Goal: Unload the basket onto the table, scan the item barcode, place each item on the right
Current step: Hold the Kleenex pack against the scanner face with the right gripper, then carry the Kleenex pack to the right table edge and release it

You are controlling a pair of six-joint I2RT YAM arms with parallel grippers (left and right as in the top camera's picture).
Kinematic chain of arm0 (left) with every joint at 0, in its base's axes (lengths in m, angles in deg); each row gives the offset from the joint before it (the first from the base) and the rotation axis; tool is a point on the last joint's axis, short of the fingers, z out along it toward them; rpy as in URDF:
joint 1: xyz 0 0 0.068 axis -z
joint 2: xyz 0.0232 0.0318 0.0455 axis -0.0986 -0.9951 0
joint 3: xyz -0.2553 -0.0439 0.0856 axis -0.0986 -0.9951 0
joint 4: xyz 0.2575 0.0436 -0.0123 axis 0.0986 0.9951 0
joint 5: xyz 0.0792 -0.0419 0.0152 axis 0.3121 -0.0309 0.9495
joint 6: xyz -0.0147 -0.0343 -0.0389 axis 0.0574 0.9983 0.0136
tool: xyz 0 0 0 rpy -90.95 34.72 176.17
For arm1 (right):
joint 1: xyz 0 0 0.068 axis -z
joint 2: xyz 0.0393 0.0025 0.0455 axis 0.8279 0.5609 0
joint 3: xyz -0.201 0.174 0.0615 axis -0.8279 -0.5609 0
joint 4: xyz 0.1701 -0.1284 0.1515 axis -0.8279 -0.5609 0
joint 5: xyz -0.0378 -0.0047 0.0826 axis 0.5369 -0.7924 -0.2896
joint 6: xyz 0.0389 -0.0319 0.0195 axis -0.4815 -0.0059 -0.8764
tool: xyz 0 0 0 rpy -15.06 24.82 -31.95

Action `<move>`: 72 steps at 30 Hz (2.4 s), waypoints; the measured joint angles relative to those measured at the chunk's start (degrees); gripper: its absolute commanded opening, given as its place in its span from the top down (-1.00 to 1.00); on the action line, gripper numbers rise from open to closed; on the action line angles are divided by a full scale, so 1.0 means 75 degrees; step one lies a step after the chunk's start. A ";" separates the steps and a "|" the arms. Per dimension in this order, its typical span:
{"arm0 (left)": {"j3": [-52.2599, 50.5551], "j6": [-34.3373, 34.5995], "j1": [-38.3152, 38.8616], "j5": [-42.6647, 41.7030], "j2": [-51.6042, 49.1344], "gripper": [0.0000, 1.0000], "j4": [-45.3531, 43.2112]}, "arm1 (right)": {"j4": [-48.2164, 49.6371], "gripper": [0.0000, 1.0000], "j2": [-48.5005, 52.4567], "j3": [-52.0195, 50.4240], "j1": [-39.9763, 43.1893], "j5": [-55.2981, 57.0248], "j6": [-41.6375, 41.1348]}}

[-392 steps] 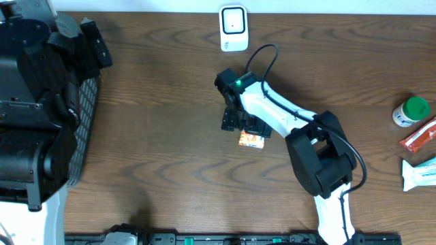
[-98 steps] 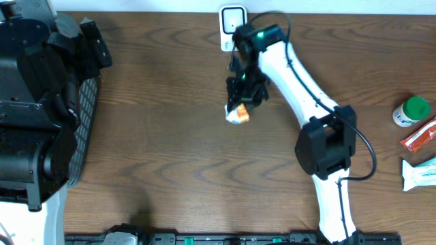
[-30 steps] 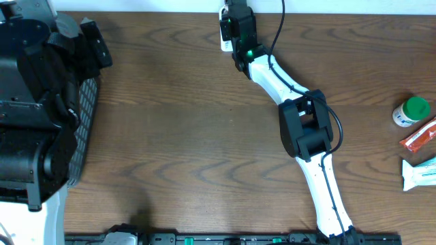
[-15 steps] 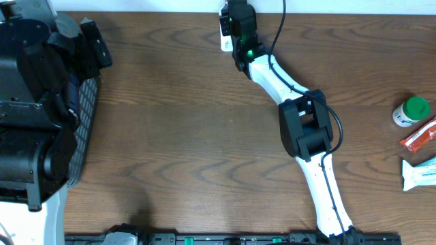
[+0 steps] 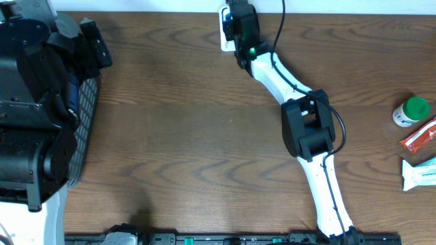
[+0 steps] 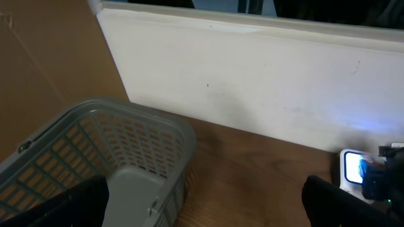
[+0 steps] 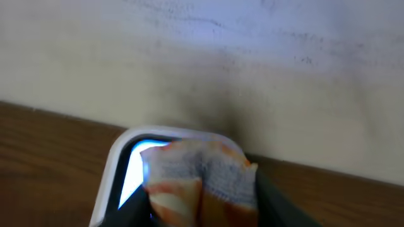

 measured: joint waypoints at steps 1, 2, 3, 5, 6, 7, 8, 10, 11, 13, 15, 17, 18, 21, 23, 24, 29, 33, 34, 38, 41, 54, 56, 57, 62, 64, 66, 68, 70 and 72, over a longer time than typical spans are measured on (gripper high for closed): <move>0.0000 0.0000 0.0000 0.0000 0.0000 -0.95 0.0003 | -0.0527 0.35 -0.0157 0.0003 0.0000 -0.0017 -0.0023; 0.0000 0.0000 0.0000 -0.0003 -0.0003 -0.96 0.0006 | -0.1000 0.35 -0.0294 0.0003 -0.0003 -0.0026 -0.0061; 0.0000 0.0000 0.0000 0.0000 -0.0003 -0.96 0.0006 | -0.1498 0.34 -0.0452 0.0000 0.0000 -0.0023 -0.0108; 0.0000 0.0000 0.0000 0.0000 0.0000 -0.96 0.0006 | -0.2693 0.28 -0.0868 -0.0009 0.0000 -0.0026 -0.0175; 0.0000 0.0000 0.0000 -0.0003 -0.0003 -0.96 0.0006 | -0.3244 0.28 -0.1099 -0.0009 0.0003 -0.0029 -0.0210; 0.0000 0.0000 0.0000 0.0000 -0.0003 -0.96 0.0003 | -0.3934 0.34 -0.1402 -0.0015 0.0003 -0.0032 -0.0283; 0.0000 0.0000 0.0000 0.0000 -0.0003 -0.96 0.0006 | -0.4584 0.39 -0.1699 -0.0020 0.0012 -0.0026 -0.0376; 0.0000 0.0000 0.0000 0.0000 0.0000 -0.96 0.0012 | -0.5919 0.44 -0.2407 -0.0020 0.0035 -0.0035 -0.0629; 0.0000 0.0000 0.0000 0.0000 0.0000 -0.96 0.0003 | -0.6639 0.45 -0.2769 -0.0012 0.0067 -0.0029 -0.0790; 0.0000 0.0000 0.0000 -0.0003 -0.0003 -0.95 0.0012 | -0.7650 0.44 -0.3328 0.0023 0.0146 -0.0026 -0.1090; 0.0000 0.0000 0.0000 0.0000 0.0000 -0.96 0.0009 | -0.8661 0.38 -0.3791 0.0090 0.0335 -0.0020 -0.1367; 0.0000 0.0000 0.0000 -0.0003 0.0000 -0.96 0.0009 | -0.9617 0.39 -0.4036 0.0143 0.0673 0.0000 -0.1612; 0.0000 0.0000 0.0000 0.0000 0.0000 -0.96 0.0009 | -1.0043 0.39 -0.4060 0.0152 0.0866 0.0026 -0.1725; 0.0000 0.0000 0.0000 0.0000 0.0000 -0.95 0.0006 | -1.1030 0.43 -0.3966 -0.0029 0.1708 0.0154 -0.2040; 0.0000 0.0000 0.0000 0.0000 0.0000 -0.95 0.0006 | -1.1191 0.35 -0.3879 -0.0277 0.2259 0.0242 -0.2180; 0.0000 0.0000 0.0000 0.0000 0.0000 -0.96 0.0006 | -1.1097 0.31 -0.3856 -0.0542 0.2614 0.0268 -0.2241; 0.0000 0.0000 0.0000 0.0000 -0.0003 -0.96 0.0006 | -1.0136 0.37 -0.3841 -0.1932 0.3955 0.0323 -0.2404; 0.0000 0.0000 0.0000 0.0000 -0.0003 -0.96 0.0009 | -0.8632 0.43 -0.3838 -0.3264 0.4878 0.0306 -0.2591; 0.0000 0.0000 0.0000 0.0000 0.0000 -0.96 0.0003 | -0.8271 0.41 -0.3841 -0.3593 0.5056 0.0294 -0.2626; 0.0000 0.0000 0.0000 0.0000 0.0000 -0.96 0.0006 | -0.7399 -0.88 -0.3835 -0.4631 0.5511 0.0262 -0.2742; 0.0000 0.0000 0.0000 0.0000 0.0000 -0.96 0.0003 | -0.7519 -0.98 -0.3797 -0.4750 0.5616 0.0178 -0.2742; 0.0000 0.0000 0.0000 0.0000 0.0000 -0.96 0.0012 | -1.2607 -0.98 -0.3777 0.0994 0.5257 -0.2069 -0.2739; 0.0000 0.0000 0.0000 0.0000 0.0000 -0.96 0.0012 | -1.2776 -0.99 -0.3899 0.1731 0.5254 -0.2652 -0.2544; 0.0000 0.0000 0.0000 0.0000 0.0000 -0.96 0.0009 | -1.2762 -0.99 -0.4019 0.1883 0.5251 -0.2873 -0.2465; 0.0000 0.0000 0.0000 0.0000 -0.0003 -0.96 0.0009 | -1.2458 -0.99 -0.5123 0.1964 0.5074 -0.3593 -0.2189; 0.0000 0.0000 0.0000 0.0000 -0.0003 -0.96 0.0012 | -1.2464 -0.98 -0.5712 0.1970 0.4986 -0.3748 -0.2116; 0.0000 0.0000 0.0000 0.0000 -0.0003 -0.96 0.0012 | -1.2508 -0.98 -0.6429 0.1979 0.4960 -0.3850 -0.2060; 0.0000 0.0000 0.0000 0.0000 0.0000 -0.96 0.0012 | -1.2514 -0.98 -0.7155 0.2031 0.4963 -0.3888 -0.2034; 0.0000 0.0000 0.0000 0.0000 -0.0003 -0.96 0.0012 | -1.2528 -0.99 -0.7866 0.2087 0.4963 -0.3917 -0.2008; 0.0000 0.0000 0.0000 0.0000 0.0000 -0.95 0.0009 | -1.2531 -0.98 -0.8405 0.2133 0.4963 -0.3937 -0.2002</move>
